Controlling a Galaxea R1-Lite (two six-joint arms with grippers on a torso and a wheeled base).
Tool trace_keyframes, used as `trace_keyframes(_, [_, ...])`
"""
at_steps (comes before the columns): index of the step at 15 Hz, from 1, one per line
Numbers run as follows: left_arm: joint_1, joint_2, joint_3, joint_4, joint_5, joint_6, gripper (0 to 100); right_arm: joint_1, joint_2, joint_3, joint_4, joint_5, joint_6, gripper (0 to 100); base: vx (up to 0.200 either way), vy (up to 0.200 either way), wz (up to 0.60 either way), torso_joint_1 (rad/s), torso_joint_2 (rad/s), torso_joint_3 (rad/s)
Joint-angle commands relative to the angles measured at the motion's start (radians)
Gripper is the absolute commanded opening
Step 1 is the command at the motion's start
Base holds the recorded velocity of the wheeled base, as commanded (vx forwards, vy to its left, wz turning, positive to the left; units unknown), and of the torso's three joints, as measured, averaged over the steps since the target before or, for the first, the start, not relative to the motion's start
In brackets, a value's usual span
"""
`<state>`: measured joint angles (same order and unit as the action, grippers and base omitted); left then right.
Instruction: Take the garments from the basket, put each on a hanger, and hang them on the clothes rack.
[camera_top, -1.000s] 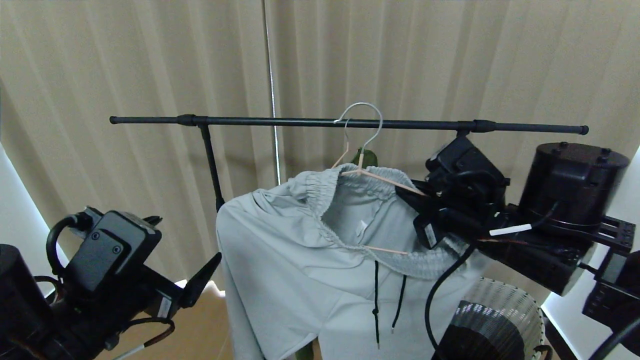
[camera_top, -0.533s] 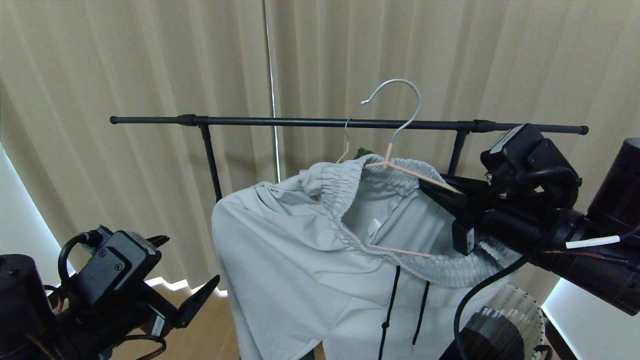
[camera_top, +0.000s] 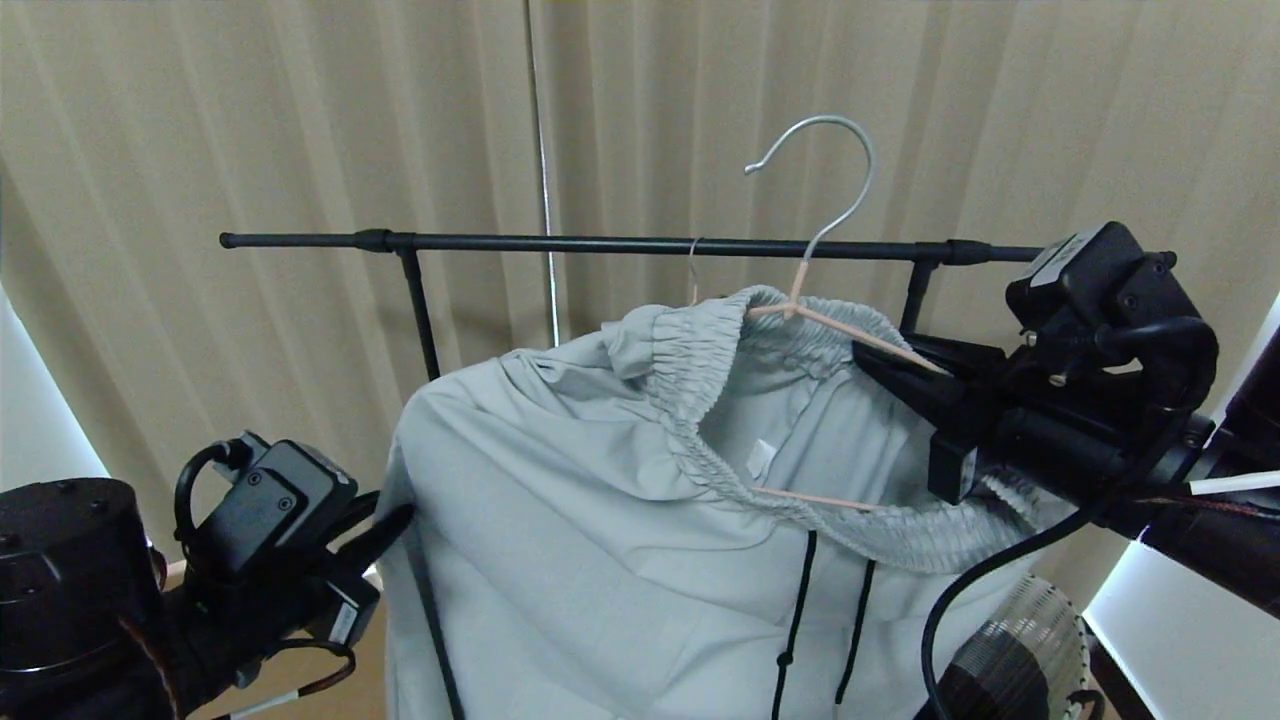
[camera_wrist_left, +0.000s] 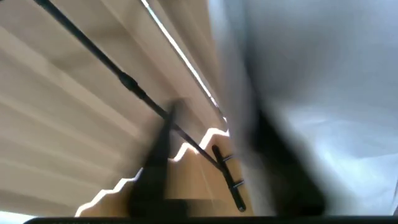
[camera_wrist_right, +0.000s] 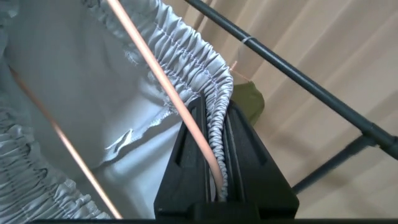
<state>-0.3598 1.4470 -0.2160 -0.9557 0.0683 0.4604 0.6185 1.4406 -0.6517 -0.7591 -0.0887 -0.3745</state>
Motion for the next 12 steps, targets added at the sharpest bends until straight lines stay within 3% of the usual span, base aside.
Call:
trace_keyframes(1, [0.091, 0.0, 0.027, 0.0, 0.002, 0.007, 0, -0.046, -0.003, -0.005, -0.002, -0.002, -0.001, 0, 0.0, 0.0, 0.0, 0.0, 0.0, 0.0])
trace_keyframes(4, [0.173, -0.002, 0.069, 0.0, 0.001, 0.009, 0, -0.108, -0.005, -0.008, 0.0, -0.002, -0.001, 0, 0.0, 0.0, 0.0, 0.0, 0.0, 0.0])
trace_keyframes(9, [0.171, -0.014, 0.078, 0.002, 0.002, 0.04, 0, -0.109, 0.0, -0.005, 0.003, -0.002, -0.001, 0, 0.0, 0.0, 0.0, 0.0, 0.0, 0.0])
trace_keyframes(10, [0.171, -0.022, 0.083, 0.002, 0.004, 0.041, 100, -0.109, -0.003, -0.005, 0.004, -0.002, -0.003, 0, 0.0, 0.0, 0.0, 0.0, 0.0, 0.0])
trace_keyframes(12, [0.171, -0.07, 0.102, 0.002, 0.001, 0.037, 100, -0.111, -0.005, -0.008, 0.009, -0.003, -0.003, 0, 0.0, 0.0, 0.0, 0.0, 0.0, 0.0])
